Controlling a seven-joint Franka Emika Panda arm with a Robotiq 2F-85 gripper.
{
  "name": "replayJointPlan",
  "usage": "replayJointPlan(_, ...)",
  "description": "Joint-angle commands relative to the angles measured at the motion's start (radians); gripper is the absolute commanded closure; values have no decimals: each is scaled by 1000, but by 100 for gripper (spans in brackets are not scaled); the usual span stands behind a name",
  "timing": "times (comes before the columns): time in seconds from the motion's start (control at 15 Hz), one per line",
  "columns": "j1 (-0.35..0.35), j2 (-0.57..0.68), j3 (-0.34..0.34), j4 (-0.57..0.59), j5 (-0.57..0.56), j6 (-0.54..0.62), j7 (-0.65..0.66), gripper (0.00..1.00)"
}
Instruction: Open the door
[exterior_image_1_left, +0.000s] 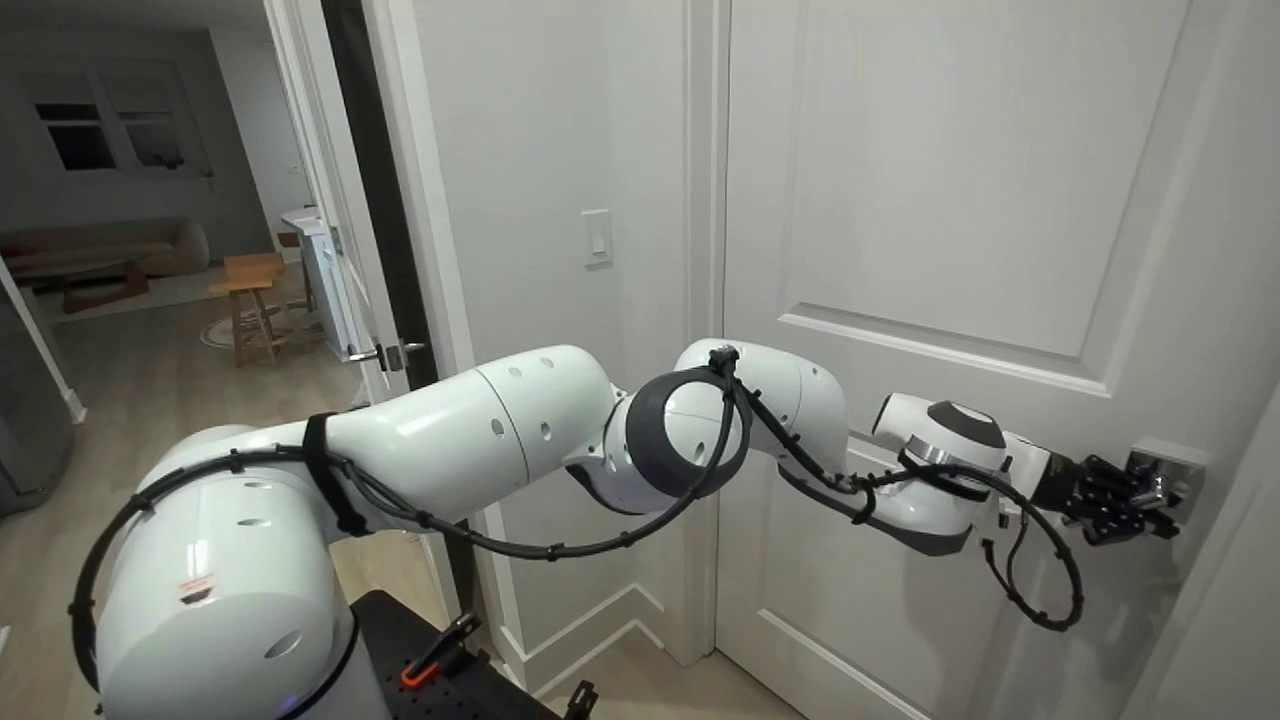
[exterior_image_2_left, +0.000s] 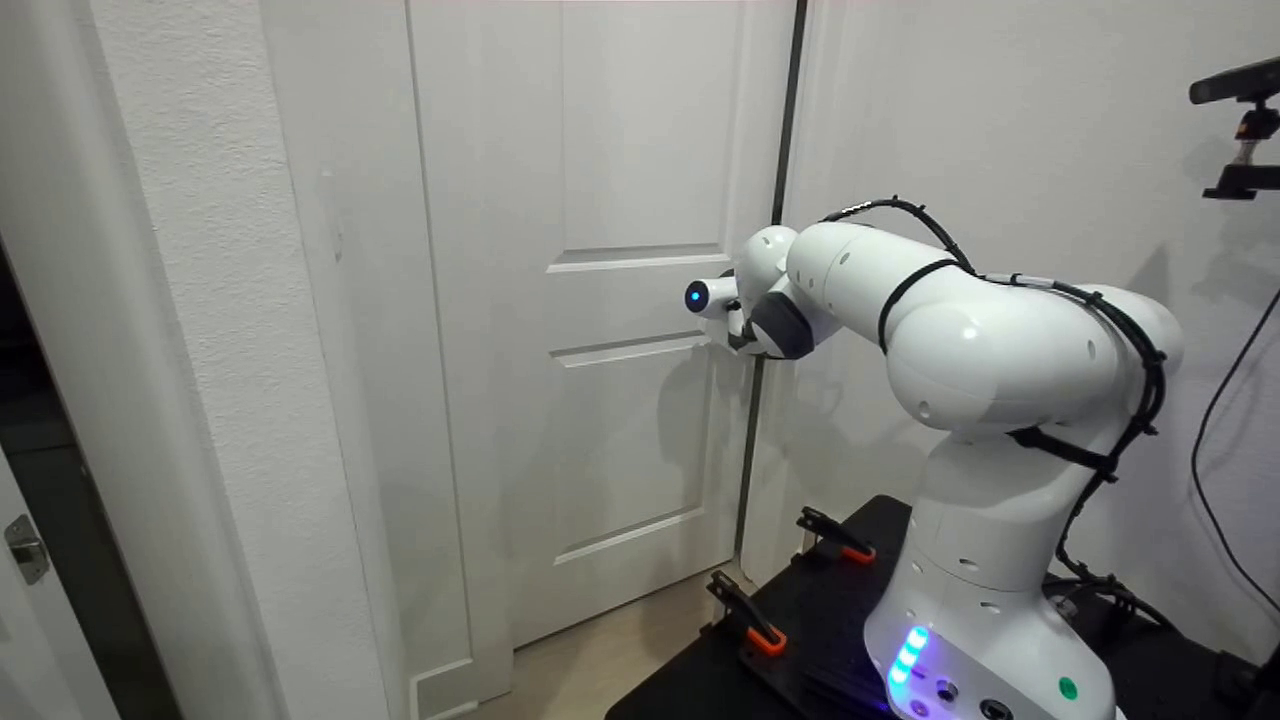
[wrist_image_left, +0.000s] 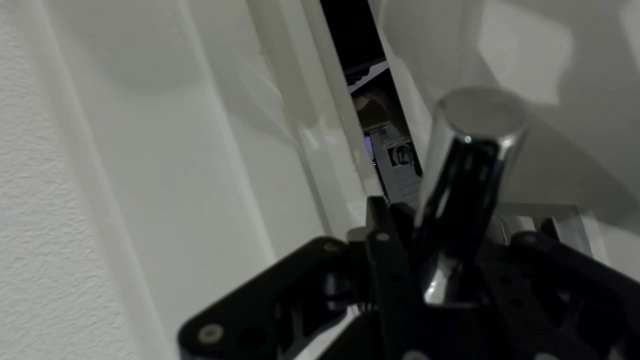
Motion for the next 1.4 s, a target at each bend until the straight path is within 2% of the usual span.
replayJointPlan(0.0,-64,56,47,15,-4,-2,11,97)
replayJointPlan(0.07,-64,49,60,6,-2,-9,0,65)
replayJointPlan(0.13,-66,47,65,5,-4,-10,-2,64)
replayJointPlan(0.2,-70,47,70,7,0,-9,-4,59)
replayJointPlan(0.47,-88,43,111,12,4,-13,-16,28)
replayJointPlan(0.67,-93,4,184,-35,-3,-18,-28,6)
replayJointPlan(0.73,-102,7,203,-18,9,-20,-40,0)
replayJointPlan(0.8,-127,48,215,58,55,-42,-80,0)
replayJointPlan(1.33,-173,-11,406,109,259,-192,-360,0)
